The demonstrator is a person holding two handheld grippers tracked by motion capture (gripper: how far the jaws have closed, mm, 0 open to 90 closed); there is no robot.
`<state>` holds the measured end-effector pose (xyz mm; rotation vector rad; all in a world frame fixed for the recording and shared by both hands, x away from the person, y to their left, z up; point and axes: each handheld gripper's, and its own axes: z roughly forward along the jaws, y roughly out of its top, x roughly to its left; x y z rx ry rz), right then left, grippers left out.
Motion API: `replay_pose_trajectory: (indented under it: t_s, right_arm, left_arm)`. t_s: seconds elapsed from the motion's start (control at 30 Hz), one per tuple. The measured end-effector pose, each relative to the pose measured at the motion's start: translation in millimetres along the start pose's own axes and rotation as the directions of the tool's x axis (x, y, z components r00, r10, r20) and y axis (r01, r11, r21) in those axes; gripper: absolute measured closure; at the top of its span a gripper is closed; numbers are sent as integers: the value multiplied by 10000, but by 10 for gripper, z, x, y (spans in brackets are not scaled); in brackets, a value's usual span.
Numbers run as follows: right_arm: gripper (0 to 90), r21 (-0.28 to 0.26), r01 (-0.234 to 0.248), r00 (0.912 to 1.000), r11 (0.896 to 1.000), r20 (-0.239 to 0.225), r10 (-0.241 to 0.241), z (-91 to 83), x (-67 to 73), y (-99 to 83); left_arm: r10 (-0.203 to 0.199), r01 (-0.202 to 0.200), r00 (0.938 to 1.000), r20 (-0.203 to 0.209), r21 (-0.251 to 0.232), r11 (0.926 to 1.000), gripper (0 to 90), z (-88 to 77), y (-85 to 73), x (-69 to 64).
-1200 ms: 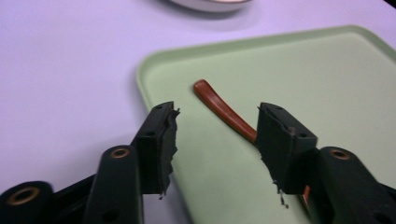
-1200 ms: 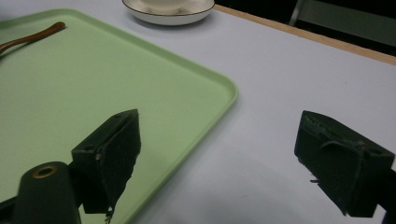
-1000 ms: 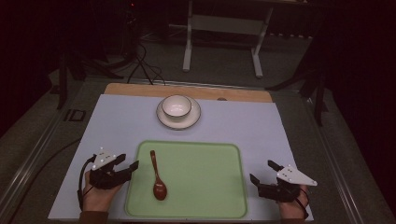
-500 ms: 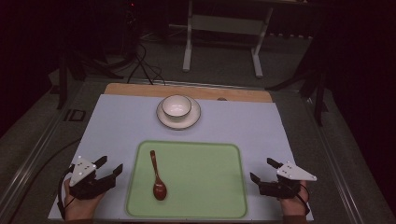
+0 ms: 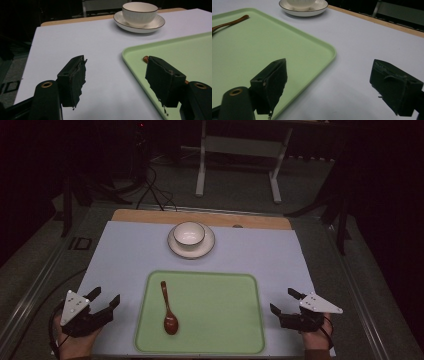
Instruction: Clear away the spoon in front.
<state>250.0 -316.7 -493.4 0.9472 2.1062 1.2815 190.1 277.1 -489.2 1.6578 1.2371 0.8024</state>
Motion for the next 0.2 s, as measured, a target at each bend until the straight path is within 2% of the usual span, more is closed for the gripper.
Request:
replay_pose_trajectory:
  t_s: [0.2]
  right_arm:
    - [140, -50, -17, 10000, 10000, 71, 18, -18, -21, -6]
  left_arm:
    - [-182, 181, 9997, -174, -43, 9998, 335, -23, -13, 49]
